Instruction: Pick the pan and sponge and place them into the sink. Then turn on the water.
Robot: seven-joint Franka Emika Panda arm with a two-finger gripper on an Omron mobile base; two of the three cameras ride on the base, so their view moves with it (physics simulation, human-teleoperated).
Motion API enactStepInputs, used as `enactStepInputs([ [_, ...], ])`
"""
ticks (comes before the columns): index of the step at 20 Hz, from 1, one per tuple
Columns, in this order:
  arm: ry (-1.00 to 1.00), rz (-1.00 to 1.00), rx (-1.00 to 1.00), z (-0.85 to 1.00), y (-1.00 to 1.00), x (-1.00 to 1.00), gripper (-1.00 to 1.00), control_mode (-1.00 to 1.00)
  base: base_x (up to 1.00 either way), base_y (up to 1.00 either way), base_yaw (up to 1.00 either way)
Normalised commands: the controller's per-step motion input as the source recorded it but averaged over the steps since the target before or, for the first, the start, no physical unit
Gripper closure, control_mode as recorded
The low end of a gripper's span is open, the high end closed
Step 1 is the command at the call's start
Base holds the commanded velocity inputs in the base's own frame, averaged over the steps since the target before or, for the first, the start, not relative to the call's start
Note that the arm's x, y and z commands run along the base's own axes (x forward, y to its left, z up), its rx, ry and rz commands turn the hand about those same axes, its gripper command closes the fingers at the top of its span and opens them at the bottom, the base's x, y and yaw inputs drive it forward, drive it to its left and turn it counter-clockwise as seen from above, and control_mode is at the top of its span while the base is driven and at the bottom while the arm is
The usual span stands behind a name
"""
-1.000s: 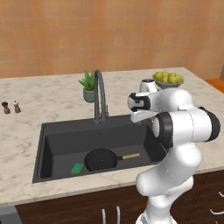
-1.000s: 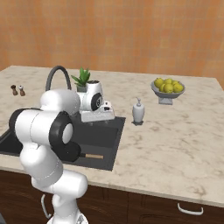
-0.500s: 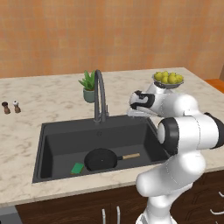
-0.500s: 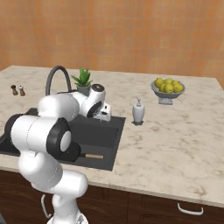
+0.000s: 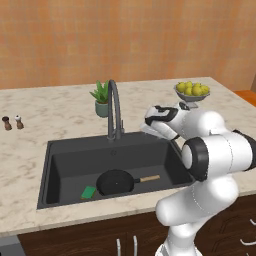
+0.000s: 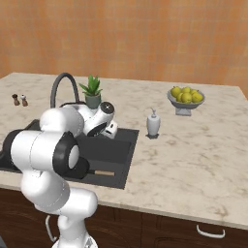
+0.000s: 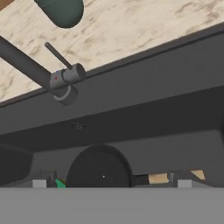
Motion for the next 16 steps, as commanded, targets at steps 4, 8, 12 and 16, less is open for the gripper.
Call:
enactStepInputs([
  [4,0.01,0.00,0.00,0.00,0.10,0.17,-1.00,-1.00,0.00,0.00,0.00],
  [8,0.00,0.00,0.09,0.00,0.33,0.31,-1.00,-1.00,0.00,0.00,0.00],
  [12,0.00,0.01,0.09,0.00,0.41,0.36,-1.00,-1.00,0.00,0.00,0.00],
  [16,0.00,0.00,0.08,0.00,0.30,0.35,-1.00,-1.00,0.00,0.00,0.00],
])
